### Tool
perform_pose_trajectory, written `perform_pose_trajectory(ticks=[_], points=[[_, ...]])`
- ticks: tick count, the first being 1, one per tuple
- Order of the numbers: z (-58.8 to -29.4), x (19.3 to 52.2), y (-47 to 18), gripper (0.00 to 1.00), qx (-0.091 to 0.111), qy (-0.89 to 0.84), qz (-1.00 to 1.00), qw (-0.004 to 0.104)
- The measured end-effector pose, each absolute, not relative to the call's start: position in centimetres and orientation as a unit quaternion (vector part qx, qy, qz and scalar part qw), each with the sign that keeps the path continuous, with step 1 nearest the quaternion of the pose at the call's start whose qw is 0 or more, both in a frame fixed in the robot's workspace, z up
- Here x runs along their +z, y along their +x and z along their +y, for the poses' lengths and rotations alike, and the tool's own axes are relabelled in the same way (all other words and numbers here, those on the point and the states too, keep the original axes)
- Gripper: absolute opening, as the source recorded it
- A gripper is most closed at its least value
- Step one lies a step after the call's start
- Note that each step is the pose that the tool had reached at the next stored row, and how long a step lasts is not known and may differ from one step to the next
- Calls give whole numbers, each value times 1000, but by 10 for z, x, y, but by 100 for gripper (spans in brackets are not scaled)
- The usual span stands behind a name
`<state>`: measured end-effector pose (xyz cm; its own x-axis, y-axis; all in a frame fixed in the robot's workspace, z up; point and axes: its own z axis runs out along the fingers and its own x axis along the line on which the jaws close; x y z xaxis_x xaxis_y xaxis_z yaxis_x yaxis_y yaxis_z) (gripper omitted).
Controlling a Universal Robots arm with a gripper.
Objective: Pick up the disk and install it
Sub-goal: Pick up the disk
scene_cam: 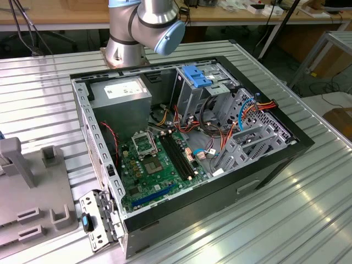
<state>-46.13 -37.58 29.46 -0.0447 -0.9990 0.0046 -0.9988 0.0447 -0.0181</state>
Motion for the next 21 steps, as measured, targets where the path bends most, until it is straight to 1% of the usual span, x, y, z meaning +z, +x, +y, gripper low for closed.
perform_pose_trajectory(ticks=[4,7,14,21], points=[[-376,299,-461,37,-8,-692,722,4],[-376,311,-461,37,-9,-692,721,4],[-376,346,-461,37,-11,-692,721,2],[-375,398,-461,37,-16,-692,721,-3]])
